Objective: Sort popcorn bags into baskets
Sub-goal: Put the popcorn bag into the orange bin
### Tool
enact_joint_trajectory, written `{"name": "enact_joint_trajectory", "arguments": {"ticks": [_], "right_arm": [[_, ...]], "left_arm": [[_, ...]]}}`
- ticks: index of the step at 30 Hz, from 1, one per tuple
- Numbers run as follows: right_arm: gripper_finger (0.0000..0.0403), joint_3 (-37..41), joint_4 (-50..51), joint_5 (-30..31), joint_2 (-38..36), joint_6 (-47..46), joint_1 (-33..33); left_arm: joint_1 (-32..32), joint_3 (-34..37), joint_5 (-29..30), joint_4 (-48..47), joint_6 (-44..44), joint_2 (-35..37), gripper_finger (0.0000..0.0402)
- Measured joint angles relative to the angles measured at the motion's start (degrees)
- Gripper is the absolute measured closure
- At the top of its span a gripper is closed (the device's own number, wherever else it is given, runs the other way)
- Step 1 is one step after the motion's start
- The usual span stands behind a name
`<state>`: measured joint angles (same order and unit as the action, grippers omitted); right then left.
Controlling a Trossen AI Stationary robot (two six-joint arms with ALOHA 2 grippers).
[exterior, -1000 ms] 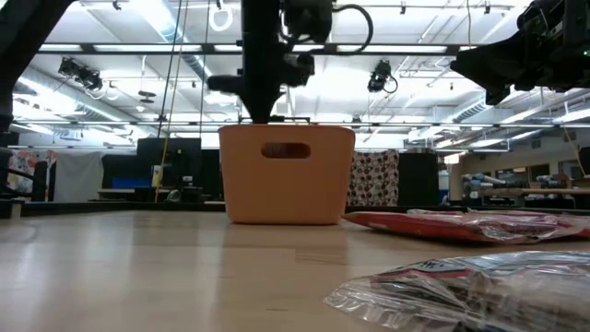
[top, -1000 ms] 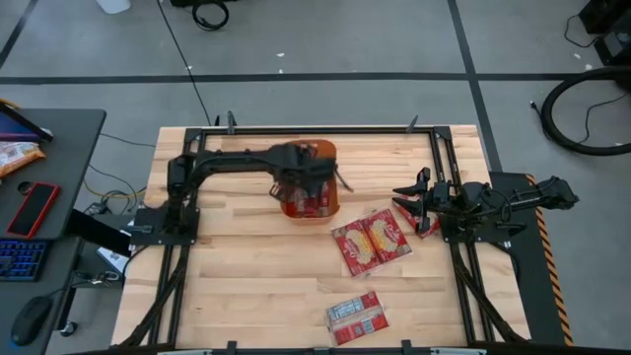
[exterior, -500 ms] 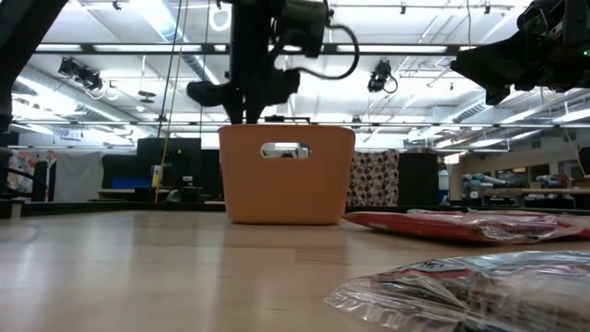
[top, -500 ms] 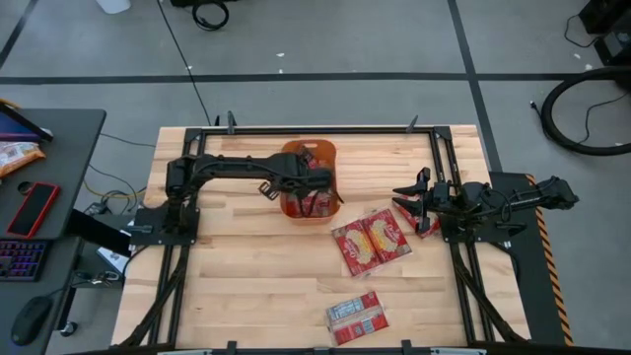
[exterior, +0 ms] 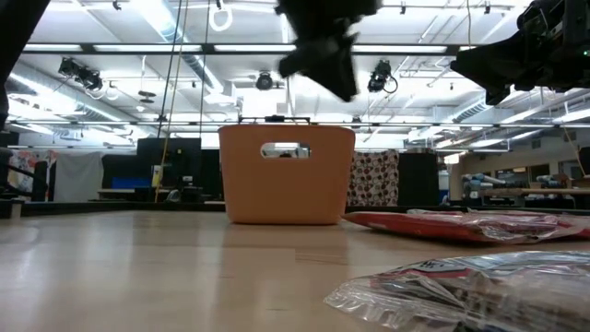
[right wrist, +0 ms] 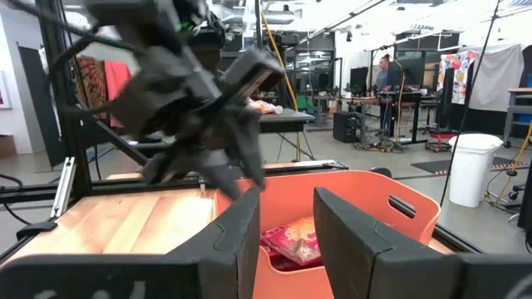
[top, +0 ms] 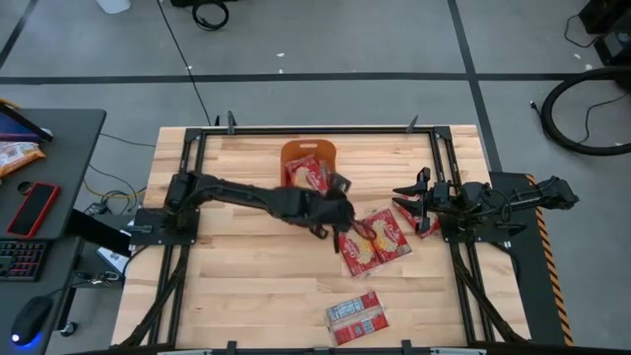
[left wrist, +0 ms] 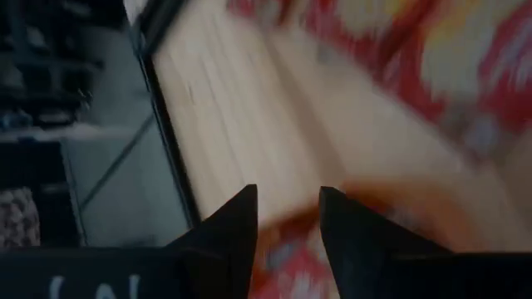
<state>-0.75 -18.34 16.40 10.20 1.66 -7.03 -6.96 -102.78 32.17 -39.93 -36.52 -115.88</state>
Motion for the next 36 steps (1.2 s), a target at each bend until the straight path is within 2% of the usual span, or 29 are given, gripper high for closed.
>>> {"name": "enact_joint_trajectory", "arguments": {"ticks": [7, 11, 15, 20, 25, 28, 33, 36], "right_arm": [[0.0284, 0.0, 0.1, 0.0, 0.0, 0.0, 0.0], [0.0284, 0.0, 0.1, 0.0, 0.0, 0.0, 0.0], [0.0284, 0.0, 0.0, 0.0, 0.0, 0.0, 0.0], [0.0284, 0.0, 0.0, 0.0, 0.0, 0.0, 0.0], [0.0283, 0.0, 0.0, 0.0, 0.0, 0.0, 0.0], [0.0284, 0.0, 0.0, 0.0, 0.0, 0.0, 0.0], [0.0283, 0.0, 0.0, 0.0, 0.0, 0.0, 0.0], [0.0283, 0.0, 0.0, 0.0, 0.0, 0.0, 0.0]], "left_arm": [[-4.5, 0.0, -9.3, 7.3, -3.5, -4.9, 0.0269], [-6.3, 0.1, -9.2, 9.1, -4.9, -7.9, 0.0269], [-7.9, 0.1, -7.7, 6.6, 3.7, -8.2, 0.0269], [-11.2, 0.1, -1.9, -6.3, 15.2, -6.4, 0.0283], [-14.5, 0.1, 1.5, -19.7, 26.8, -4.3, 0.0314], [-17.2, 0.1, 5.1, -23.7, 30.5, -2.5, 0.0335], [-20.8, 0.1, 7.0, -31.4, 35.9, -0.2, 0.0362], [-21.9, 0.1, 10.4, -34.2, 37.2, 1.2, 0.0373]]}}
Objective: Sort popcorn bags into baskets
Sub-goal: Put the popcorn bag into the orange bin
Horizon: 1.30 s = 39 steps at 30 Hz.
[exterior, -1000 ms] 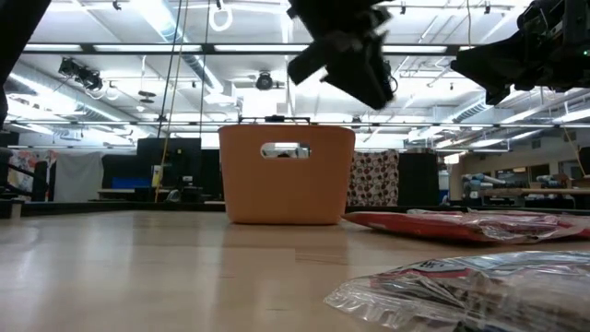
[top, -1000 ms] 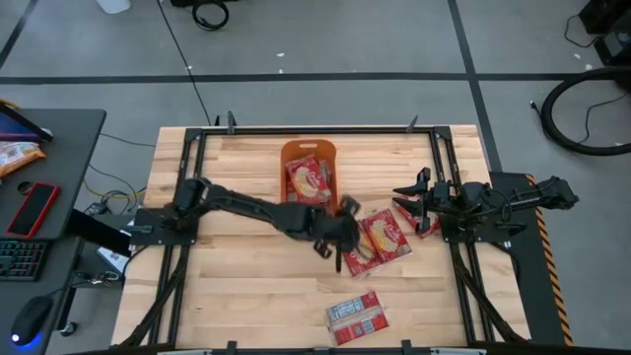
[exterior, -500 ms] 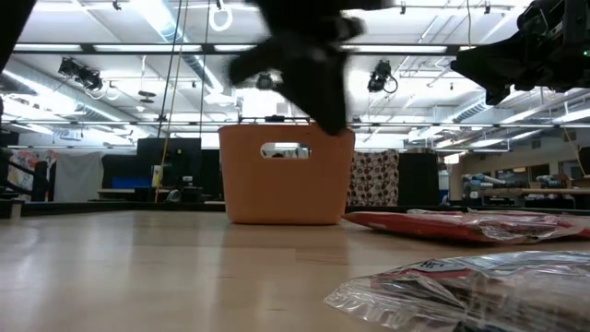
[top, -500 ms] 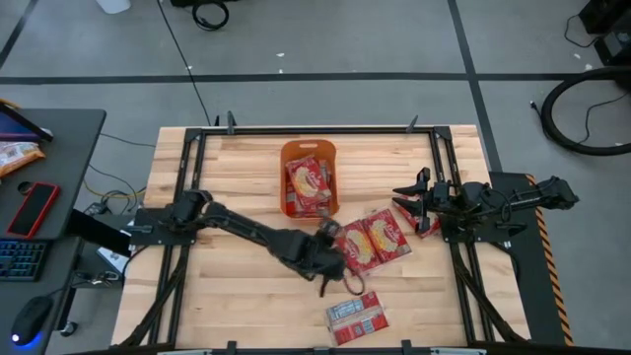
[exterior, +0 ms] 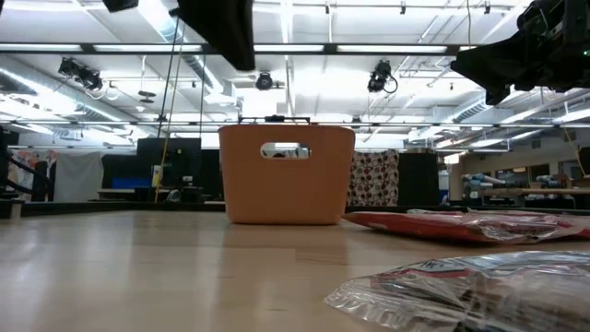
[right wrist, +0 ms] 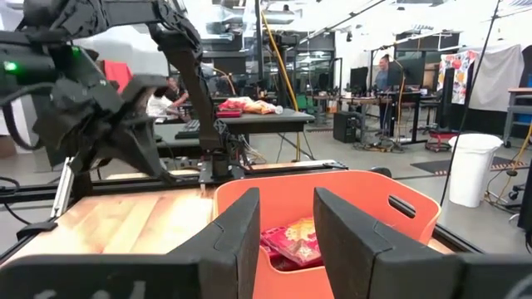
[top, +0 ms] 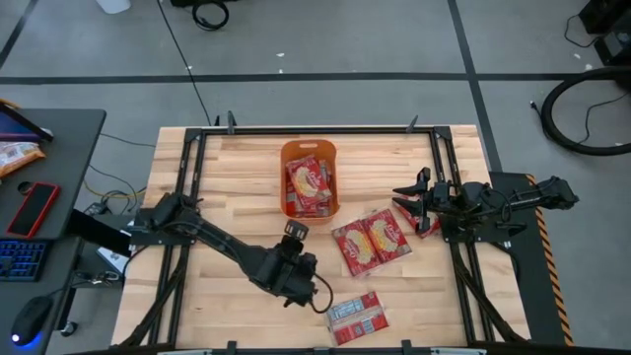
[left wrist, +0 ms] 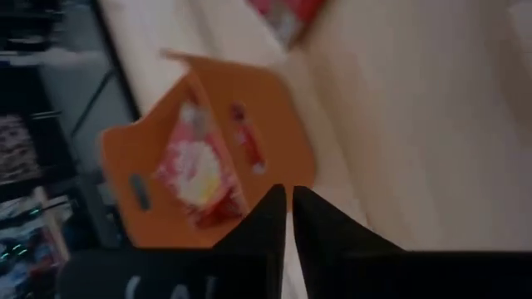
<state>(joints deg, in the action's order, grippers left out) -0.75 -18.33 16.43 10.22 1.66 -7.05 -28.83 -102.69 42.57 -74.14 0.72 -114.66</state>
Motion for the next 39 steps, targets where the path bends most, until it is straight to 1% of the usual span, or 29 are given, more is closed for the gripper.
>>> {"name": "enact_joint_trajectory", "arguments": {"ticks": [2, 9, 13, 14, 15, 18, 20, 23, 28, 30, 33, 37, 38, 39], "right_arm": [[0.0284, 0.0, 0.0, 0.0, 0.0, 0.0, 0.0], [0.0283, 0.0, 0.0, 0.0, 0.0, 0.0, 0.0], [0.0283, 0.0, 0.0, 0.0, 0.0, 0.0, 0.0], [0.0283, 0.0, 0.0, 0.0, 0.0, 0.0, 0.0], [0.0283, 0.0, 0.0, 0.0, 0.0, 0.0, 0.0], [0.0283, 0.0, 0.0, 0.0, 0.0, 0.0, 0.0], [0.0283, 0.0, -0.1, 0.0, 0.0, 0.0, 0.0], [0.0284, 0.0, -0.3, 0.0, -0.1, 0.0, 0.0], [0.0284, 0.0, -1.7, 0.0, 0.1, 0.0, 0.0], [0.0284, 0.0, -4.2, 0.2, 0.1, -0.2, 0.0], [0.0284, 0.0, -9.3, -0.2, 0.3, -2.1, 0.0], [0.0284, 0.0, -16.4, -2.6, 0.4, -5.2, 0.0], [0.0285, -0.1, -17.5, -1.2, 0.9, -5.2, 0.2], [0.0286, -0.6, -17.1, 1.6, 1.6, -5.0, 0.4]], "left_arm": [[-0.4, 0.0, 1.1, -0.4, 0.4, 1.0, 0.0379], [-1.1, 0.0, 1.2, -0.7, 1.6, 3.2, 0.0388], [-0.5, 0.2, 1.1, -0.2, 0.0, 3.1, 0.0388], [-0.1, 1.4, 0.8, 1.7, -1.0, 3.3, 0.0388], [0.5, 3.4, -0.1, 4.2, -2.4, 3.9, 0.0388], [2.1, 13.4, -3.4, 13.2, -6.5, 8.6, 0.0389], [2.7, 20.1, -3.3, 17.7, -7.1, 13.4, 0.0389], [3.2, 29.1, -2.3, 23.5, -5.2, 21.1, 0.0389], [3.6, 42.4, -1.0, 36.4, -5.4, 35.2, 0.0389], [3.7, 47.4, 0.2, 40.3, -5.6, 40.5, 0.0389], [3.7, 54.1, 3.7, 45.2, -5.9, 48.0, 0.0389], [3.7, 62.1, 6.9, 49.9, -9.1, 57.7, 0.0389], [3.7, 64.2, 7.2, 52.0, -10.8, 60.3, 0.0389], [3.7, 66.4, 7.2, 55.0, -12.4, 62.7, 0.0389]]}}
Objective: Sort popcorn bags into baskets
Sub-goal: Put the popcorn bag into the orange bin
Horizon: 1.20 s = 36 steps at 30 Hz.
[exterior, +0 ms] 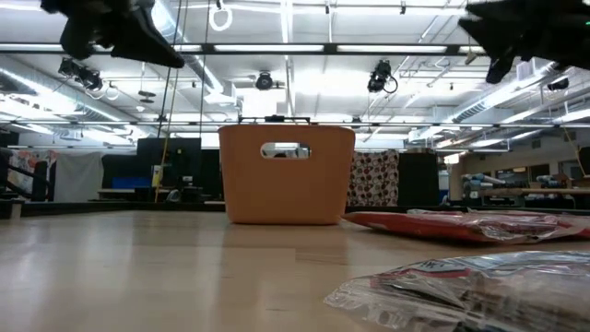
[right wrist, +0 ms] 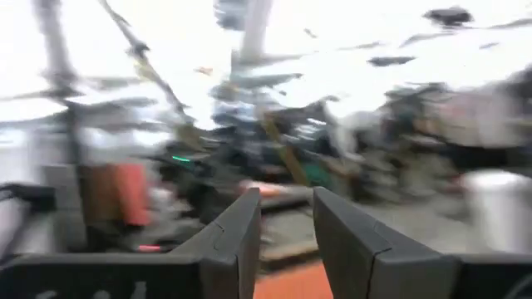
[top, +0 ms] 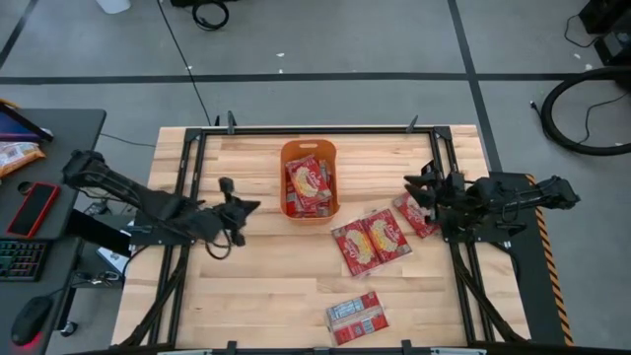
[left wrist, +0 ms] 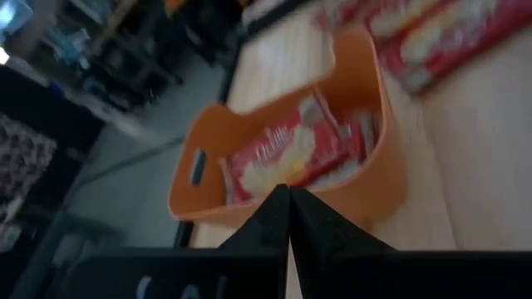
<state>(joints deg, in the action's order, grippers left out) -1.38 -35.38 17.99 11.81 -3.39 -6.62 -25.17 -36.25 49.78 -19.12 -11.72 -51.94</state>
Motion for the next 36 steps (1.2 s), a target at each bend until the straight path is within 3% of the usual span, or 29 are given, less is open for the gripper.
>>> {"name": "enact_joint_trajectory", "arguments": {"ticks": [4, 10, 16, 22, 29, 36], "right_arm": [[0.0292, -6.7, 12.5, 6.6, 6.3, 0.4, 1.9], [0.0297, -18.8, 27.9, 6.4, 18.3, 0.0, 4.6], [0.0297, -29.2, 48.3, 6.4, 29.5, -8.0, 6.5], [0.0297, -35.0, 61.4, 6.4, 41.5, -18.5, 6.2], [0.0297, -36.3, 75.0, 5.1, 51.8, -33.4, 4.4], [0.0297, -36.3, 86.0, 4.5, 58.9, -44.8, 0.8]], "left_arm": [[0.0, 8.5, -1.2, 11.0, -6.1, 10.2, 0.0389], [0.0, 16.5, -1.3, 17.6, -7.1, 24.9, 0.0389], [0.0, 20.3, -1.4, 20.7, -4.0, 36.2, 0.0389], [0.0, 23.6, -1.2, 23.1, -4.6, 44.0, 0.0389], [0.0, 26.9, -0.9, 23.0, -4.7, 51.8, 0.0389], [0.0, 27.4, -0.5, 23.9, -3.7, 51.6, 0.0389]]}}
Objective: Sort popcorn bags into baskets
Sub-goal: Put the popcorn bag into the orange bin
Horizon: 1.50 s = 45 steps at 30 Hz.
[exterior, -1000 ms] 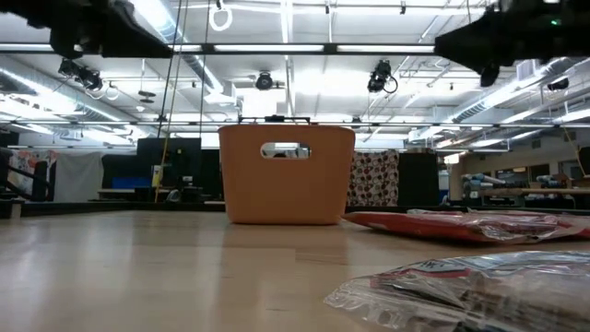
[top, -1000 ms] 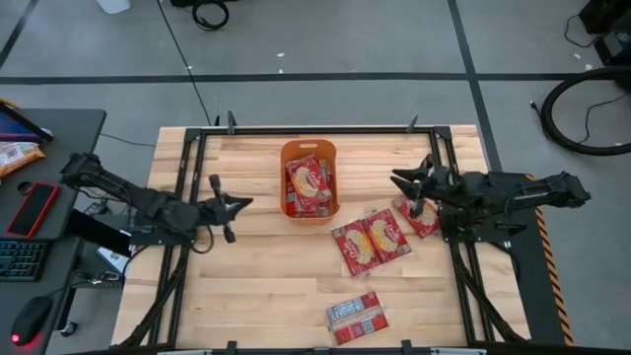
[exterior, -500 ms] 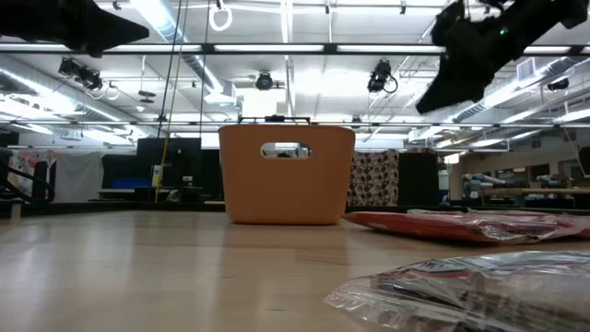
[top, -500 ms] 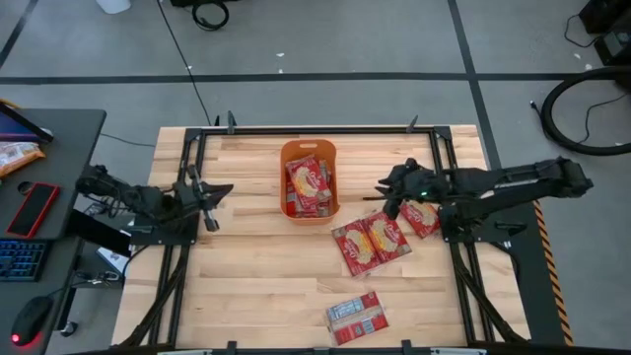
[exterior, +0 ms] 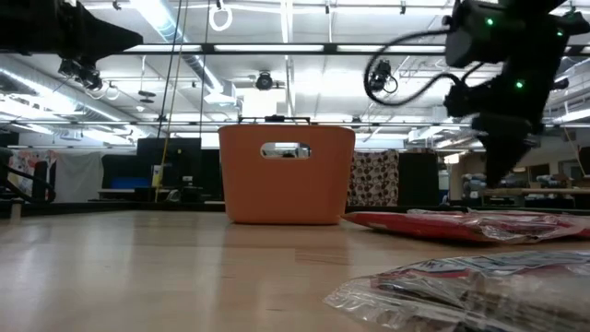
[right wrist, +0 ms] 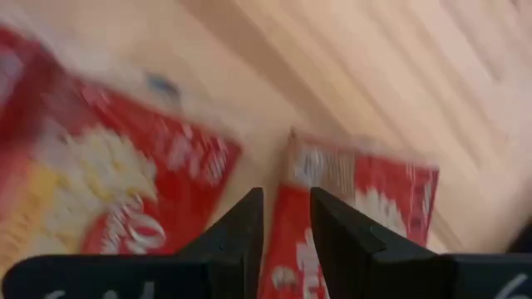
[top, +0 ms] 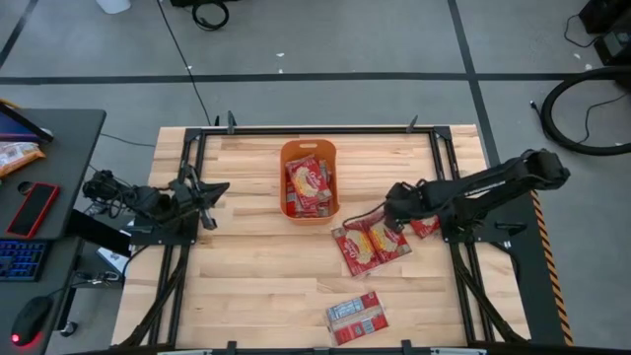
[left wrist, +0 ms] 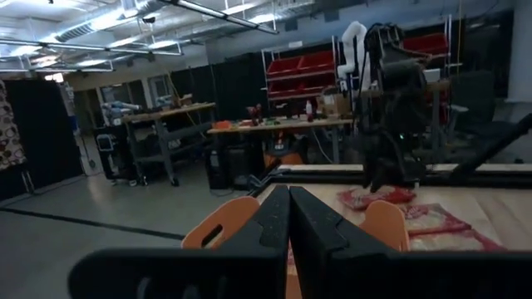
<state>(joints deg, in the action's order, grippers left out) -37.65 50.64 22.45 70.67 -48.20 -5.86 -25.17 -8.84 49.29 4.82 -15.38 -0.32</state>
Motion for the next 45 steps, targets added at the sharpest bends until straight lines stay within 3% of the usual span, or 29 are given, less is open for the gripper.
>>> {"name": "enact_joint_trajectory", "arguments": {"ticks": [6, 16, 29, 34, 45], "right_arm": [[0.0279, 0.0, 7.1, -2.8, 3.6, -5.7, -1.6], [0.0206, -0.1, 5.5, -5.0, 6.1, -5.8, -2.0], [0.0208, -0.3, 4.6, -5.4, 16.8, -4.8, -2.7], [0.0239, -0.3, 4.0, -5.2, 18.0, -2.5, -2.7], [0.0390, -0.3, 2.8, -6.4, 17.7, -2.2, -2.7]], "left_arm": [[0.0, 0.0, -0.7, 1.3, -1.3, 0.0, 0.0389], [0.0, 0.0, -1.1, 1.2, -0.4, 0.0, 0.0388], [0.0, -0.1, -1.1, 0.9, -0.3, 0.0, 0.0388], [0.0, -0.1, -1.1, 0.9, -0.3, 0.0, 0.0388], [0.0, -0.1, -1.1, 0.9, -0.3, 0.0, 0.0388]]}}
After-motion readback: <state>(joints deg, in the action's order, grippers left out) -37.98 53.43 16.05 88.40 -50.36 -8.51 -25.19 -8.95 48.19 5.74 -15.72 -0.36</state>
